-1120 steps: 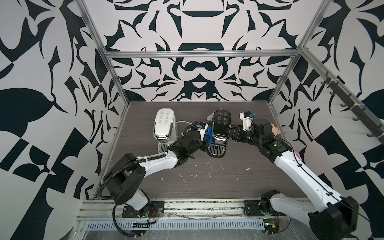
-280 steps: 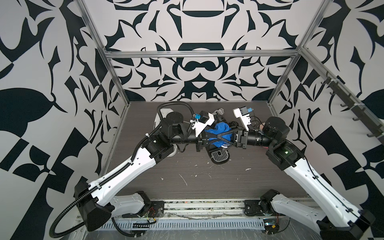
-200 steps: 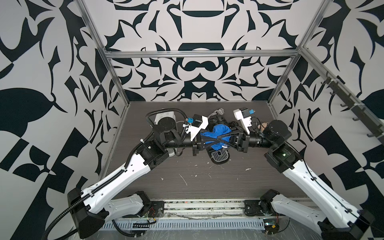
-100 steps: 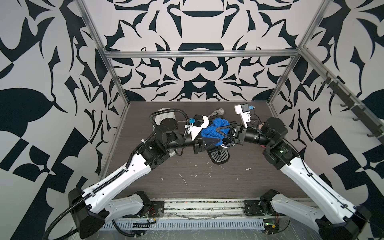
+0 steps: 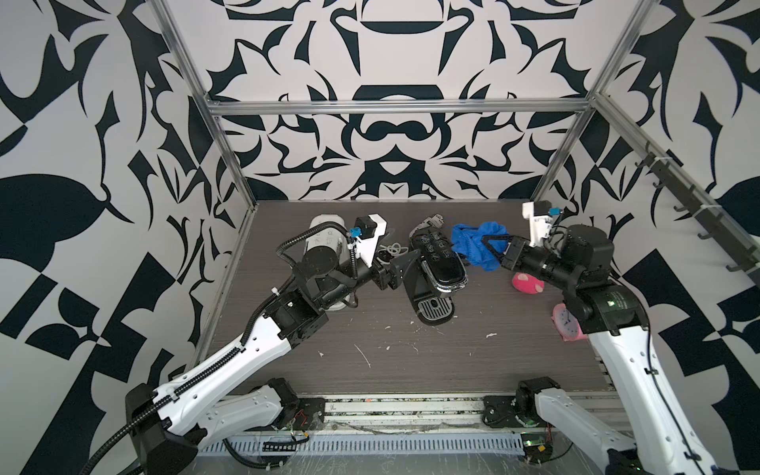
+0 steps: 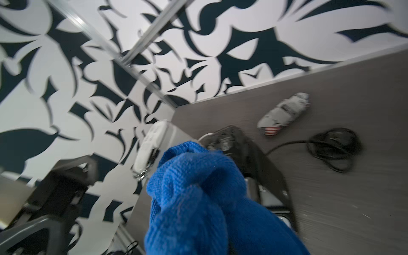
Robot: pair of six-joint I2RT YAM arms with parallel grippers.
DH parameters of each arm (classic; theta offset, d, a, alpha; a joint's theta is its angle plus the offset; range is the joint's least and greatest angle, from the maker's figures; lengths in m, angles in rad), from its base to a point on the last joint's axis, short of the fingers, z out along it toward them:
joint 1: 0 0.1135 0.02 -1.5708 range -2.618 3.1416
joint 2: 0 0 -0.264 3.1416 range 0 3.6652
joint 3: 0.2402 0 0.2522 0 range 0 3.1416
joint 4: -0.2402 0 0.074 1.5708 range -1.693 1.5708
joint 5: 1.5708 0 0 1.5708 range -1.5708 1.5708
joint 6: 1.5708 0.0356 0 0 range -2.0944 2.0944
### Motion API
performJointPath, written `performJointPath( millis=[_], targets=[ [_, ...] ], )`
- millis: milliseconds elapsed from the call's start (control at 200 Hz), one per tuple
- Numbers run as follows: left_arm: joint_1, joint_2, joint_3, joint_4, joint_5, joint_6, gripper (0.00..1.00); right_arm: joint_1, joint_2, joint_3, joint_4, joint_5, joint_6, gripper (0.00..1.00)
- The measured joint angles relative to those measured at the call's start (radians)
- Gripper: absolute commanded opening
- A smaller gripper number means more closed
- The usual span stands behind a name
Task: Wipe the surface of a coffee machine
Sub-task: Wipe the dirt from the surface of the coffee machine.
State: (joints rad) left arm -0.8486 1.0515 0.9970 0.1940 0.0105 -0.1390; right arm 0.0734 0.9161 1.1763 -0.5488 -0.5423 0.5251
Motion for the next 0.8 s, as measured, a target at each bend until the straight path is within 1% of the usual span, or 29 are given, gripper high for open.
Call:
performJointPath(
  millis=[65, 135, 200, 270, 385, 495, 570, 645, 795],
  targets=[
    [0.0, 0.05, 0.048, -0.035, -0.05, -0.05, 0.84, -0.081, 0.028, 0.001, -0.057, -0.001, -0.033, 0.0],
    [0.0, 0.124, 0.118, -0.084, -0.09, -0.108, 0.84, -0.142, 0.068, -0.008, -0.088, -0.006, -0.057, 0.0],
    [0.0, 0.199, 0.182, -0.137, -0.124, -0.174, 0.83, -0.179, 0.098, -0.042, -0.088, -0.008, -0.071, 0.0],
    [0.0, 0.271, 0.23, -0.192, -0.153, -0.241, 0.83, -0.194, 0.122, -0.1, -0.076, -0.014, -0.08, 0.0],
    [0.003, 0.356, 0.246, -0.275, -0.196, -0.352, 0.83, -0.198, 0.15, -0.228, -0.009, -0.07, -0.07, 0.0],
    [0.023, 0.397, 0.246, -0.342, -0.205, -0.457, 0.83, -0.197, 0.17, -0.379, 0.132, -0.167, -0.003, 0.0],
    [0.056, 0.412, 0.246, -0.356, -0.186, -0.527, 0.83, -0.191, 0.181, -0.453, 0.209, -0.219, 0.033, 0.0],
    [0.087, 0.424, 0.246, -0.354, -0.161, -0.583, 0.83, -0.174, 0.188, -0.492, 0.274, -0.252, 0.056, 0.0],
    [0.126, 0.458, 0.246, -0.325, -0.081, -0.663, 0.81, -0.08, 0.226, -0.529, 0.446, -0.309, 0.111, 0.0]
  ],
)
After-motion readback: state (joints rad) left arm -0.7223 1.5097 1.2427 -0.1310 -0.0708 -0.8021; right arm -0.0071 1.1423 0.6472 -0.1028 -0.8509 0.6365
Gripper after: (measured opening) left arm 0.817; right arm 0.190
